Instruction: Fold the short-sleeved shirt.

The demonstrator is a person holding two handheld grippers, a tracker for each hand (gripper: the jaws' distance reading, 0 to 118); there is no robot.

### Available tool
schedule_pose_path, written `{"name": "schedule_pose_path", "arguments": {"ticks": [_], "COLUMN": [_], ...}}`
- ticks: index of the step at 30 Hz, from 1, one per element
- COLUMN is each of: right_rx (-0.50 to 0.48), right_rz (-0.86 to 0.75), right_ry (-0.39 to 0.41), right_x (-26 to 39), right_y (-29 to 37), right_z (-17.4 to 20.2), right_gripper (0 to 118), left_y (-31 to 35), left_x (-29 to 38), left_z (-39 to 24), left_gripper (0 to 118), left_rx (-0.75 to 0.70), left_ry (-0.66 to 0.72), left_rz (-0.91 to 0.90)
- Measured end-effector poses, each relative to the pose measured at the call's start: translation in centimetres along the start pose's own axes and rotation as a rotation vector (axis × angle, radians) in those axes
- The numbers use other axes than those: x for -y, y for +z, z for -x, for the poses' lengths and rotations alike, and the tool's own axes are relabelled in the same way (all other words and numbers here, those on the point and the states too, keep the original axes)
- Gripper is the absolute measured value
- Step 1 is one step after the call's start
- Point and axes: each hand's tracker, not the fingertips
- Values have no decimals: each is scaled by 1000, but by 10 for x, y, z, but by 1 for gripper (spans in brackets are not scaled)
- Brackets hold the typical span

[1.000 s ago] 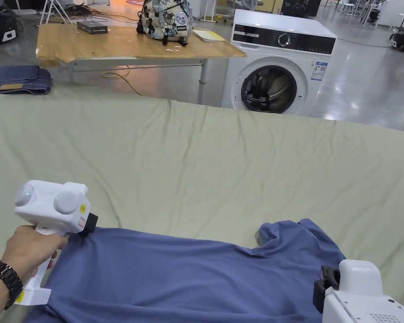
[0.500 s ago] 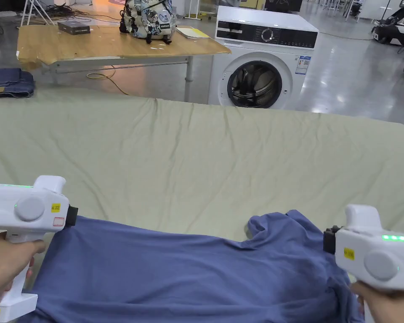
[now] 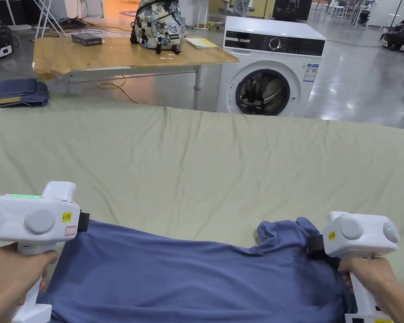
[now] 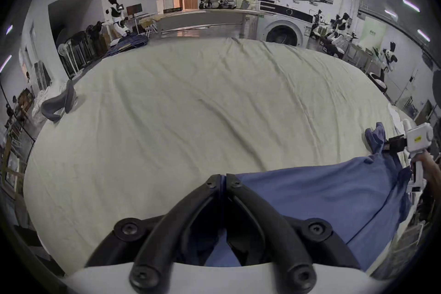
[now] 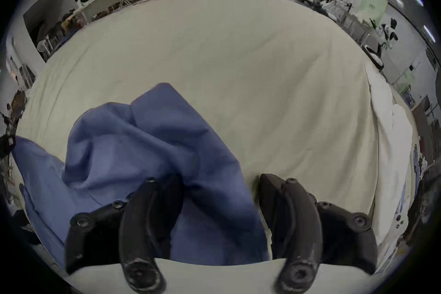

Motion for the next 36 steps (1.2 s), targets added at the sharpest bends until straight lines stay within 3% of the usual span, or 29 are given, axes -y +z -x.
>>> {"name": "schedule_pose_path", "arguments": {"ticks": [3,4,11,16,27,36], "right_rx": [18,31,-3,-34,-62,-54], "right_rz": [-45,-57,-127,-224,-361,-322], "right_ry": [-29,-32,-37,6,6,28], "right_x": [-2,-1,6,19,93,176], "right_y": [9,12,47,96,199,202], "right_z": [2,2,2,6,-16,-28], "right_gripper": [7,0,0,0,0,0], "left_y": [2,3,12,25,85,118], "left_x": [-1,-1,-1,3,49,117], "left_z": [3,5,8,15,42,51], "left_gripper": [0,0,0,0,0,0], "left_rx": [-6,-6,-2,20,70,116], "left_ry": [-2,-3,-3,17,83,68], "left_rz": [-2,-5,-12,-30,-115,-70]}}
